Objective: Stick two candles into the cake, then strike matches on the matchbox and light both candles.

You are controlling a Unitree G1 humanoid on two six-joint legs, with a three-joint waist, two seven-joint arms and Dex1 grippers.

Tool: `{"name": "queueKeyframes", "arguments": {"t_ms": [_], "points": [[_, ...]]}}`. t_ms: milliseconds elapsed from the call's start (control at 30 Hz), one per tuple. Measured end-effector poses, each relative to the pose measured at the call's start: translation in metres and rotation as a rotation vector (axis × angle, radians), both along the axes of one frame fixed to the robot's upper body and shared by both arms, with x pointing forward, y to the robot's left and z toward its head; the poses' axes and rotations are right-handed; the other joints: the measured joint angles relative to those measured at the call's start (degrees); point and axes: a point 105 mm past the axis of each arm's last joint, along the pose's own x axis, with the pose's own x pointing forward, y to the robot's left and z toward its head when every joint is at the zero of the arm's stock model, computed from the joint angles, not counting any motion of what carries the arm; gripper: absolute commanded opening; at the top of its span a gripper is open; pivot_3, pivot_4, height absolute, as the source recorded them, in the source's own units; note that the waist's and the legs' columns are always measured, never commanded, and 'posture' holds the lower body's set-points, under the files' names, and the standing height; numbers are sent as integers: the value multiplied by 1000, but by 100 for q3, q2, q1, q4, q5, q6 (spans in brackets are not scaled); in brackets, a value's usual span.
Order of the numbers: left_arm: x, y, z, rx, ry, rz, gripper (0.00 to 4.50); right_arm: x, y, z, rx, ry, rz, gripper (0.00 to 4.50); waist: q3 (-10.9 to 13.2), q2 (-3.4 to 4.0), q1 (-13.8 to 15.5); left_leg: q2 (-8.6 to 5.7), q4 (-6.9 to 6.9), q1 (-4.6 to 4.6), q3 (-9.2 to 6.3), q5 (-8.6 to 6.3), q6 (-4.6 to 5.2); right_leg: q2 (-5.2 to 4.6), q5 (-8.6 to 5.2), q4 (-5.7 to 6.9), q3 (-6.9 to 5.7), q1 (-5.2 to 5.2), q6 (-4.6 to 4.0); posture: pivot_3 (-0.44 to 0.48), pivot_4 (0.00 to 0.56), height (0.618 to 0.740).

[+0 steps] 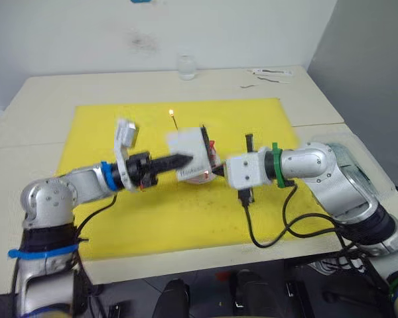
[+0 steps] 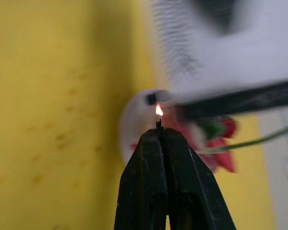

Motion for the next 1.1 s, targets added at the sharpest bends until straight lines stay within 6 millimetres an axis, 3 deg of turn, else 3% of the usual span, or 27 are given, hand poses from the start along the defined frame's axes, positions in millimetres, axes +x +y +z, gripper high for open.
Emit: {"name": "queueKeyframes", "arguments": {"t_ms": [67, 100, 167, 233, 300, 467, 700, 833, 1100], "points": [[0, 21, 47, -100, -108, 65, 0, -21, -36, -24, -166, 148, 1, 39, -1, 4, 23, -8, -2, 2, 12, -1, 1, -7, 0, -7, 14, 2, 2, 0, 150, 740], [-3, 36, 55, -120, -127, 105, 0, -23, -50, -24, -195, 183, -31, 39, -6, 16, -55, -16, -8, 18, 35, -1, 1, -18, -7, -2, 33, 5, 10, 0, 150, 740], [-9, 47, 36, -84, -68, 128, 0, -17, -58, -9, -160, 163, -80, 39, -20, 40, -190, -16, -15, 33, 72, -1, 1, -23, -9, 1, 66, 8, 10, 0, 150, 740], [-13, 42, -10, -28, 96, 100, 0, -9, -55, 9, -96, 107, -102, 39, -17, 35, -263, -8, -20, 58, 81, -1, 1, -9, -16, 11, 76, 1, 14, 0, 150, 740], [-16, 40, -39, -1, 199, 85, 0, -1, -48, 17, -21, 99, -124, 39, 0, -7, -258, 10, -10, 29, 47, 0, 0, 13, -5, 15, 52, -14, 1, 0, 150, 740], [-28, 46, -39, 91, 155, 75, 0, 23, -26, 38, 164, 40, -174, 39, 1, -6, -181, 2, -9, 24, 16, 8, -14, 11, 0, 13, 29, -5, -42, 0, 150, 740], [-38, 44, -71, 185, 211, 38, 0, 69, -5, 84, 423, -141, -281, 39, -1, 0, -144, 0, -13, 17, 13, 9, -15, 9, 12, 9, 27, -10, -24, 0, 150, 740], [-37, 44, -72, 196, 194, 45, 0, 77, 6, 96, 475, -191, -268, 39, 0, 0, -121, 1, -18, 15, 10, 8, -15, 9, 11, 6, 25, -11, -27, 0, 150, 740], [-36, 45, -71, 199, 180, 47, 0, 73, 13, 95, 477, -178, -229, 39, 0, 2, -101, 1, -18, 14, 10, 8, -14, 9, 10, 4, 25, -11, -25, 0, 150, 740]]}}
